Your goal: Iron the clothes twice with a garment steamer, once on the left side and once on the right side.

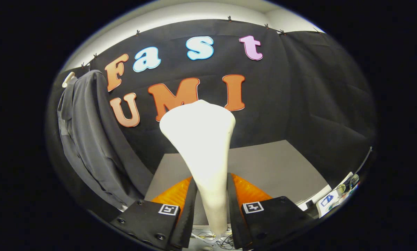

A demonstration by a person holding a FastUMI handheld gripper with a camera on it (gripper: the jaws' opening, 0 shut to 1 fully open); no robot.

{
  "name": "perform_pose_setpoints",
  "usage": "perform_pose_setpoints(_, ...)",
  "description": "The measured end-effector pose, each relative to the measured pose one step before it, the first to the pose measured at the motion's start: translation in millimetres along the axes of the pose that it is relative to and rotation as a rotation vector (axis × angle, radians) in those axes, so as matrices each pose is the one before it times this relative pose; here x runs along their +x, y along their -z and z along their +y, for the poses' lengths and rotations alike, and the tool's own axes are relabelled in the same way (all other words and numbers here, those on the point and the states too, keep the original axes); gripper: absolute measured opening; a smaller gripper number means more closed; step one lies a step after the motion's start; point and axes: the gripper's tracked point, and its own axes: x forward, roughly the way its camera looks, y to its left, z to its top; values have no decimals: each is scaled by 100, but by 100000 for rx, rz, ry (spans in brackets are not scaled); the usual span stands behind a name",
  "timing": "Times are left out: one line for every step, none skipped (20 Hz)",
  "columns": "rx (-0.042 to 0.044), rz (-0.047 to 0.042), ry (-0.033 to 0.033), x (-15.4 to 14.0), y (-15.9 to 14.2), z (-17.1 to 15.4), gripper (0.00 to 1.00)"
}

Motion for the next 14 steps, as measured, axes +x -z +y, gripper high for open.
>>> perform_pose_setpoints(-258,-562,307,-542,2,728,53)
perform_pose_setpoints(41,-790,279,-606,94,791,53)
perform_pose_setpoints(551,-687,502,-731,-42,892,53)
perform_pose_setpoints(-72,-530,376,-700,8,987,53)
perform_pose_setpoints(406,-1271,423,-592,1,968,53)
perform_pose_setpoints(441,-847,177,-947,38,959,53)
perform_pose_setpoints(966,-939,-264,-465,31,1507,53)
perform_pose_setpoints(413,-888,-398,-782,45,1440,53)
perform_pose_setpoints(221,-1067,-6,-635,153,1332,53)
perform_pose_setpoints(-297,-1009,378,-735,25,1268,53)
perform_pose_setpoints(139,-1027,671,-544,48,1257,53)
perform_pose_setpoints(-114,-818,374,-778,187,1295,53)
perform_pose_setpoints(-152,-681,294,-590,245,1326,53)
perform_pose_setpoints(95,-1036,397,-672,143,1285,53)
